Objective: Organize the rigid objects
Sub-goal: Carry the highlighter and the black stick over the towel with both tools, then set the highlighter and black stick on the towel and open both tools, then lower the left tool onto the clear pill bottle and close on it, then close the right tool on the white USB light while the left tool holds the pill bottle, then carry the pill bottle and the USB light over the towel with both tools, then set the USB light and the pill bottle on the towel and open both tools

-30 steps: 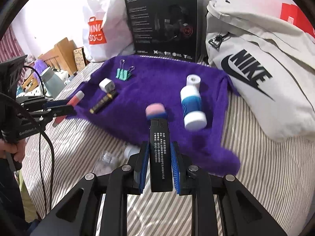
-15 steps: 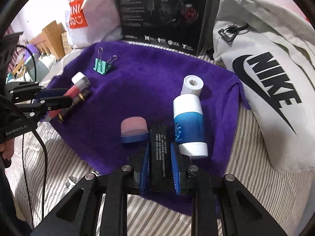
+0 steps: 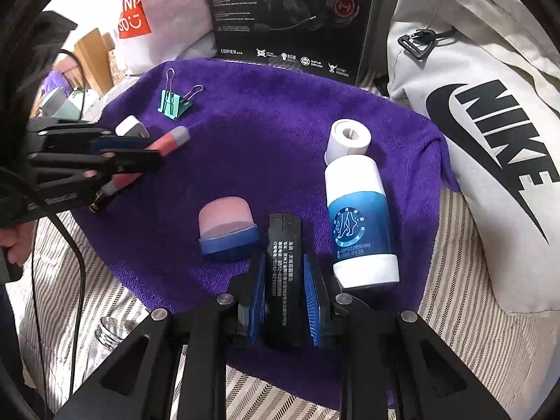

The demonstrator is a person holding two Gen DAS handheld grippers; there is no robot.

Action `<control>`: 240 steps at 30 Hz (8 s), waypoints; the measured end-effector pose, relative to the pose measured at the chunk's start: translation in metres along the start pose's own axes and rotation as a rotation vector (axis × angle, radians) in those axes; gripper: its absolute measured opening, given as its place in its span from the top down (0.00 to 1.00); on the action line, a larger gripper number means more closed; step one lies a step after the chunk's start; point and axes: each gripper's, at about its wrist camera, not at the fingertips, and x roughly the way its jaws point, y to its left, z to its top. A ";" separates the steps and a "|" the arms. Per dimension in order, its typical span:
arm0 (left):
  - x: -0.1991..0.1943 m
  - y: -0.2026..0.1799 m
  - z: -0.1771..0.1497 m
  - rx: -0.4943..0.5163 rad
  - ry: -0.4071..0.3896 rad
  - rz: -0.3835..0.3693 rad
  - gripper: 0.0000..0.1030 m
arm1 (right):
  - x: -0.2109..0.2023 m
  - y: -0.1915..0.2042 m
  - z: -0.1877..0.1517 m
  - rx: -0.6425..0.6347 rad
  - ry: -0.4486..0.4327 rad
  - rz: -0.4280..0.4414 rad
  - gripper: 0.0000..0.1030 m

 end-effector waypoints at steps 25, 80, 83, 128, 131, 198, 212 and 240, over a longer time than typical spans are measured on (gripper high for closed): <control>0.005 -0.021 0.004 0.015 0.010 0.047 0.51 | -0.004 -0.005 -0.005 0.008 0.004 0.037 0.77; -0.050 -0.128 -0.123 0.236 0.022 -0.013 0.59 | -0.094 0.004 -0.190 0.333 -0.043 0.042 0.36; -0.050 -0.128 -0.124 0.247 0.020 -0.026 0.62 | -0.092 0.008 -0.186 0.321 -0.040 0.040 0.34; -0.084 0.010 -0.160 -0.094 -0.082 -0.063 0.62 | -0.027 0.080 -0.067 0.164 -0.045 -0.113 0.64; -0.084 0.010 -0.161 -0.093 -0.082 -0.059 0.62 | -0.032 0.074 -0.076 0.156 -0.029 -0.128 0.64; -0.057 0.028 -0.046 -0.059 -0.043 0.054 0.62 | 0.029 0.012 0.052 0.060 -0.042 0.035 0.65; -0.044 0.024 -0.036 -0.040 -0.030 0.039 0.62 | 0.020 0.014 0.037 0.041 -0.028 0.034 0.46; 0.000 -0.045 -0.004 0.080 0.014 0.005 0.62 | -0.076 -0.020 -0.045 0.182 -0.129 -0.009 0.42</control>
